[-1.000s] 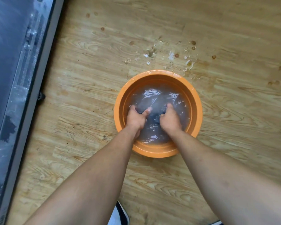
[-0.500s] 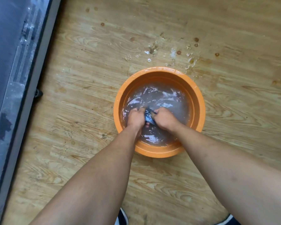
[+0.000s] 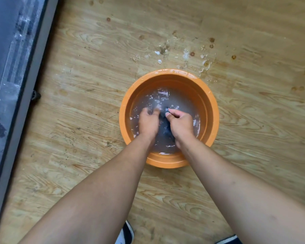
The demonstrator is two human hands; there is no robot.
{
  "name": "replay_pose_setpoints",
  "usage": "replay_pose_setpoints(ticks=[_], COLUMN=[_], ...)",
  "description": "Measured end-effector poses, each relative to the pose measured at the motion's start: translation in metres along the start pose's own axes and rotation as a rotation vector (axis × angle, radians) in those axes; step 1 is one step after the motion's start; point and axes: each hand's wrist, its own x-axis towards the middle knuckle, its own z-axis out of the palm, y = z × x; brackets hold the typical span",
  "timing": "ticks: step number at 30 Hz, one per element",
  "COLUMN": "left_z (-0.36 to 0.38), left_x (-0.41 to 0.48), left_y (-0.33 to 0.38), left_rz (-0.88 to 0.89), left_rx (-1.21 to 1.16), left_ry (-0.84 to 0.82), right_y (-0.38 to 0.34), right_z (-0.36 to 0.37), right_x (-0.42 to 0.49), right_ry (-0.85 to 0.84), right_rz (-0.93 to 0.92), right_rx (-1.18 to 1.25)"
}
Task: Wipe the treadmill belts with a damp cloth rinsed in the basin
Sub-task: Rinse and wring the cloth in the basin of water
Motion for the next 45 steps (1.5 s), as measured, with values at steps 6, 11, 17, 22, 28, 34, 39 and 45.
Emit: replay_pose_setpoints(ticks=[6, 11, 17, 22, 28, 34, 39, 45], left_z=[0.005, 0.003, 0.004, 0.013, 0.018, 0.009, -0.006, 0.008], left_x=[-0.002, 0.007, 0.004, -0.008, -0.002, -0.017, -0.015, -0.007], left_y=[-0.007, -0.016, -0.014, -0.004, -0.014, -0.002, 0.002, 0.012], left_rz=[-0.122, -0.181, -0.376, -0.24, -0.204, -0.117, -0.082, -0.094], left_rx=[-0.11, -0.086, -0.153, 0.005, -0.196, -0.28, -0.123, 0.016], left_ry=[-0.218, -0.064, 0.118, -0.006, 0.012, -0.138, 0.078, -0.086], right_y=[-0.006, -0.006, 0.0, 0.016, -0.008, -0.021, -0.014, -0.003], right_z=[-0.013, -0.032, -0.024, -0.005, 0.01, 0.005, -0.011, -0.002], right_x=[0.013, 0.023, 0.014, 0.011, 0.022, 0.048, 0.06, 0.026], right_ry=[-0.085, 0.13, 0.028, -0.14, -0.138, -0.09, 0.114, 0.007], right_rz=[0.18, -0.052, -0.029, -0.169, -0.289, -0.135, 0.046, -0.193], right_rx=[0.303, -0.156, -0.21, -0.389, -0.687, -0.683, -0.365, -0.355])
